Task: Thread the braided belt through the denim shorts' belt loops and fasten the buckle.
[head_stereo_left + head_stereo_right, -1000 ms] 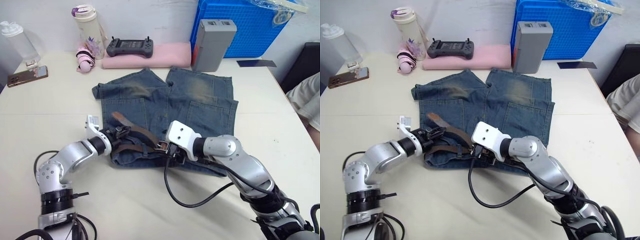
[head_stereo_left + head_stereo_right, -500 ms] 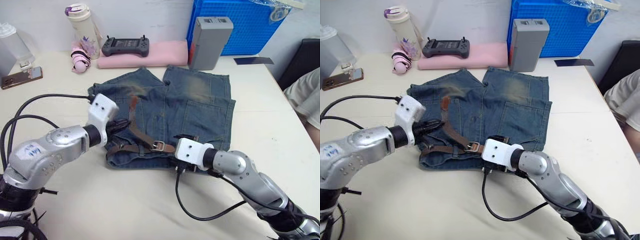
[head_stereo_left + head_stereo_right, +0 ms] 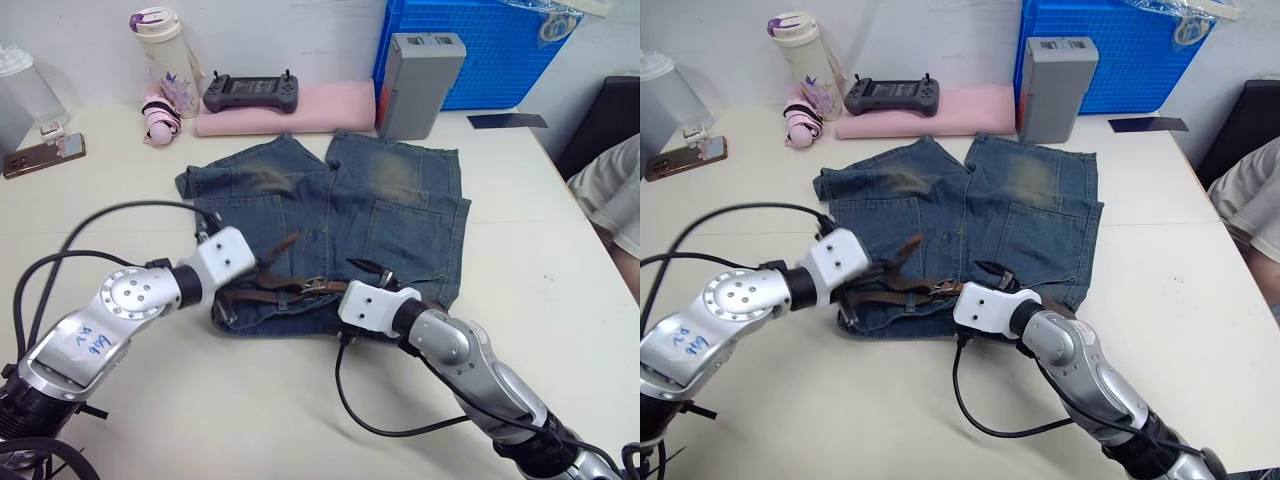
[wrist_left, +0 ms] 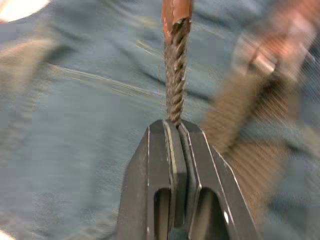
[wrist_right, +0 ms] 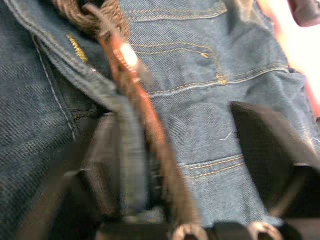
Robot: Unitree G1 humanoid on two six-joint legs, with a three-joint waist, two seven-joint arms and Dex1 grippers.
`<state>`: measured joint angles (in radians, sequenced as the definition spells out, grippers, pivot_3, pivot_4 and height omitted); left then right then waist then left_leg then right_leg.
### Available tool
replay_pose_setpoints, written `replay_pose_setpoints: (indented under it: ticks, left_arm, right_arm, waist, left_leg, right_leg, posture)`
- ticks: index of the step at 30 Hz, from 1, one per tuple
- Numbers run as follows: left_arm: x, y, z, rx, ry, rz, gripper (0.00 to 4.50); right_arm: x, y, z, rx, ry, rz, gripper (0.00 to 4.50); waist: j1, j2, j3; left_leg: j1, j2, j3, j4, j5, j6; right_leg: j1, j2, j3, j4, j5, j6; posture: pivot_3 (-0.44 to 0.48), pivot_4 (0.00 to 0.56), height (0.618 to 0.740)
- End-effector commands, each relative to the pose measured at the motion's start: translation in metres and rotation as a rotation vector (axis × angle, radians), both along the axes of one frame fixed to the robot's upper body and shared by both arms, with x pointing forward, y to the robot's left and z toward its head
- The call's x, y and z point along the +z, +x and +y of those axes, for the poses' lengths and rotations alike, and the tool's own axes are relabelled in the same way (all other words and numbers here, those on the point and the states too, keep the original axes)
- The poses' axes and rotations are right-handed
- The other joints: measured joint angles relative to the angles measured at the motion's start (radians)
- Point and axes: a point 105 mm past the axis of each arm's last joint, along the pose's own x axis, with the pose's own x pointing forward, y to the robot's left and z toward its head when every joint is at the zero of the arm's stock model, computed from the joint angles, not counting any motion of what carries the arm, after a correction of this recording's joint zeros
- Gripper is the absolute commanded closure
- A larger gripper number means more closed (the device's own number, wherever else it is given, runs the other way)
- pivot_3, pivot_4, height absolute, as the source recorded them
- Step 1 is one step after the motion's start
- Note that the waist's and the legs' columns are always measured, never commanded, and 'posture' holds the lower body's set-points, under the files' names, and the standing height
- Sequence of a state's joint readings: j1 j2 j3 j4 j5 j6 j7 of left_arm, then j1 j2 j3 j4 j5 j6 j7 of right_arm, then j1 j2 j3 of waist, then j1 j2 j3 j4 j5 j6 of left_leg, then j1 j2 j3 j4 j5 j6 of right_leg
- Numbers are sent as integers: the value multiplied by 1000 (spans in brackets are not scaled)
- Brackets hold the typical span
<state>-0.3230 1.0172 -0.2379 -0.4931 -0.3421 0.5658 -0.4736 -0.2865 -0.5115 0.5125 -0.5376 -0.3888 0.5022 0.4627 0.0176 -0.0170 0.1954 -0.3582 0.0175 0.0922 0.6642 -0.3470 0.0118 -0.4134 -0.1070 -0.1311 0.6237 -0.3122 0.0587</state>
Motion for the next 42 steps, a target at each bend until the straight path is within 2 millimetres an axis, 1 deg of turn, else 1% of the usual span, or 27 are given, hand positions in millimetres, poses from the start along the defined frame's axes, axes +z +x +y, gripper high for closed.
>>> replay_pose_setpoints:
  ticks: [1, 3, 4, 5, 6, 10, 17, 22, 27, 31, 40, 42]
  left_arm:
    - [-1, -2, -3, -92, 124, -29, 4500]
    - [-3, 2, -4, -112, 158, -41, 4500]
    - [-4, 5, -5, -124, 183, -46, 4500]
    - [-6, 7, -5, -131, 205, -46, 4500]
    - [-6, 9, -5, -135, 220, -45, 4500]
    - [-8, 18, 1, -112, 240, -27, 4500]
    - [-1, 29, 10, -74, 269, -34, 4500]
    - [5, 33, 8, -85, 290, -40, 4500]
    - [1, 32, 12, -118, 380, -21, 4500]
    - [0, 35, 16, -119, 431, -20, 4500]
    - [-7, 49, 10, -126, 518, -45, 4500]
    - [-7, 51, -2, -148, 513, -70, 4500]
  right_arm:
    - [13, 0, 6, 15, 13, -68, 2616]
    - [12, -1, 7, 20, 10, -66, 3375]
    - [12, -1, 8, 20, 10, -70, 3937]
    - [13, -1, 8, 18, 9, -76, 4343]
    - [13, -1, 9, 17, 8, -80, 4435]
    - [19, -2, 8, 9, 5, -129, 4435]
    - [24, -3, 11, 34, -52, -229, 4435]
    - [26, -4, 16, 67, -96, -299, 4435]
    - [27, -5, 23, 113, -125, -341, 4435]
    - [28, -5, 28, 153, -150, -370, 4435]
    - [30, -4, 33, 209, -177, -399, 4435]
    - [28, -5, 36, 232, -182, -394, 4435]
  waist:
    - [0, 0, 0]
    - [1, 0, 0]
    - [2, 0, 0]
    - [2, 0, 0]
    - [3, 0, 0]
    - [2, 0, 0]
    - [2, 0, 0]
    - [2, 0, 0]
    - [-6, 0, 0]
    - [-19, 0, 0]
    - [-19, 0, 0]
    - [-19, 0, 0]
  left_leg:
    - [0, 0, 0, 0, 0, 0]
    - [0, 0, 0, 1, 0, 1]
    - [0, 0, 0, 1, 0, 1]
    - [0, 0, 0, 1, 0, 1]
    - [0, 0, 0, 2, 1, 1]
    - [0, -1, 0, 2, 1, 3]
    - [0, -1, 0, 4, 2, 4]
    - [0, -2, 0, 6, 2, 4]
    - [0, -2, 0, 9, 2, 4]
    - [0, -1, 0, 13, 2, 5]
    - [1, -2, 0, 17, 2, 5]
    - [1, -2, 0, 17, 2, 5]
  right_leg:
    - [0, 0, 0, 0, 0, 0]
    - [0, 0, 0, 1, 0, 0]
    - [0, -1, 0, 2, 0, 0]
    - [0, -1, 0, 2, 0, 0]
    - [0, -1, 0, 3, 0, 0]
    - [0, -2, 0, 4, 0, 0]
    - [0, -3, -1, 6, 0, 0]
    - [0, -3, -1, 8, 0, 0]
    - [0, -3, 0, 13, 0, 0]
    - [0, -3, 0, 14, 0, 0]
    - [0, -4, 1, 20, 0, 0]
    - [1, -5, 1, 20, 0, -1]
  posture:
    - [0, 150, 728]
    - [0, 150, 728]
    - [0, 150, 728]
    - [0, 150, 728]
    - [0, 150, 728]
    - [0, 150, 728]
    - [0, 150, 728]
    - [0, 150, 728]
    - [0, 150, 728]
    - [0, 150, 728]
    - [0, 150, 728]
    - [0, 150, 728]
